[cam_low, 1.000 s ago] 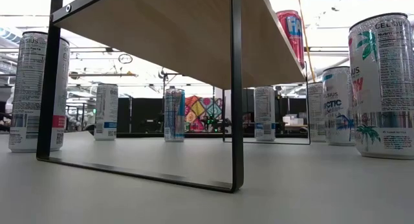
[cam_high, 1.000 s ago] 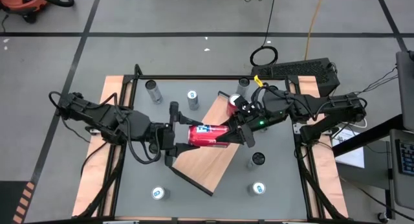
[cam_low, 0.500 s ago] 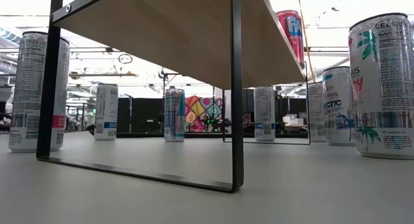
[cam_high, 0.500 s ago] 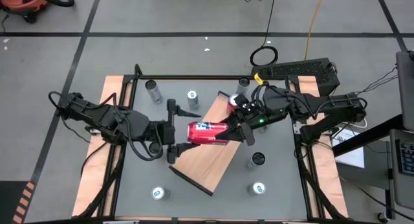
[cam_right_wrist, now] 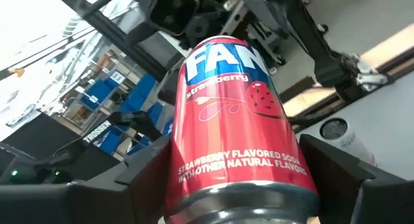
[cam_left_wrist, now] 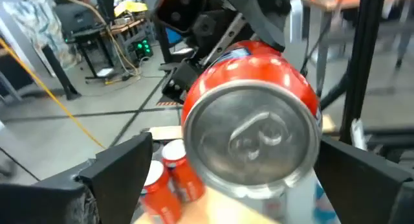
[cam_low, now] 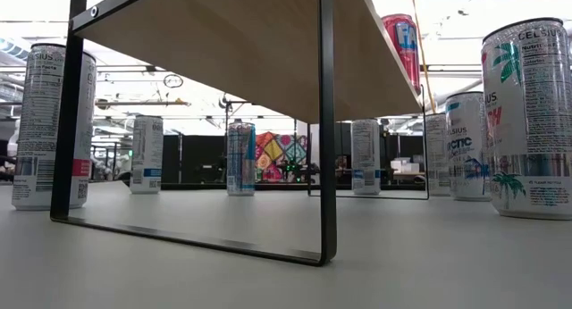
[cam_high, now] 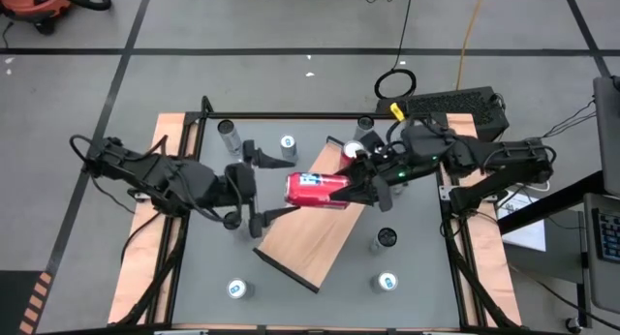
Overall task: Place canned beverage on shelf
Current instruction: Put the red soda can on the shelf aligned with the other red soda cans
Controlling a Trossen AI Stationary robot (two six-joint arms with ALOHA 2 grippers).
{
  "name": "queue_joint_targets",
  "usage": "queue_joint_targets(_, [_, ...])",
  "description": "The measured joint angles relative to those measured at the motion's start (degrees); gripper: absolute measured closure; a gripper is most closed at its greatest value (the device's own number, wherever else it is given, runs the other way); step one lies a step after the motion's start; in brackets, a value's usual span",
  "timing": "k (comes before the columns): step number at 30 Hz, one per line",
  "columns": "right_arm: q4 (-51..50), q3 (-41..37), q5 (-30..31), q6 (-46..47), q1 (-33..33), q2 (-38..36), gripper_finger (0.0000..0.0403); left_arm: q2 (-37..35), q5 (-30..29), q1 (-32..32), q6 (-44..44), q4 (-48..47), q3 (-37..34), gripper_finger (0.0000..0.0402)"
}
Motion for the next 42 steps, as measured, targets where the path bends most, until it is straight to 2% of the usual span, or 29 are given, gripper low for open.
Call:
queue_joint_targets(6, [0.25,0.00,0.58,-2.55,-0.87,-2.74,0.0134,-1.98,0.07,-0.01,-5.13,5.15,0.04,0.0002])
queue_joint_targets(11, [2.64,-0.02,3.60,-6.06,-1.96,-4.39,0.0134,-2.59,0.26,0.22,-9.31,8.13,0.04,0.0002])
queue_joint_targets(22, [7.51,0.00,12.78,-18.73,-2.44,-5.49,0.0133,-2.66,-8.33,0.37,-11.11,21.97,0.04,0.0002])
queue_joint_targets(27, [10.96,0.00,17.21,-27.38,-2.40,-5.34,0.0133,-2.64,-8.59,2.21,-14.28,26.37,0.04,0.0002])
queue_joint_targets(32, [16.27,0.00,17.66,-37.62,-2.45,-4.93,0.0133,-2.62,-2.70,5.75,-18.43,26.84,0.02,0.0002])
queue_joint_targets(35, [16.90,0.02,19.86,-43.16,-2.38,-4.74,0.0133,-2.60,1.38,7.49,-17.37,29.61,0.00,0.0002])
queue_joint_targets(39, [16.61,0.00,19.87,-47.24,-2.36,-4.46,0.0133,-2.64,6.89,10.04,-14.23,32.65,0.00,0.0002])
queue_joint_targets(42, [16.74,0.00,19.99,-49.19,-2.37,-4.17,0.0133,-2.62,10.52,12.61,-15.18,32.29,0.00,0.0002])
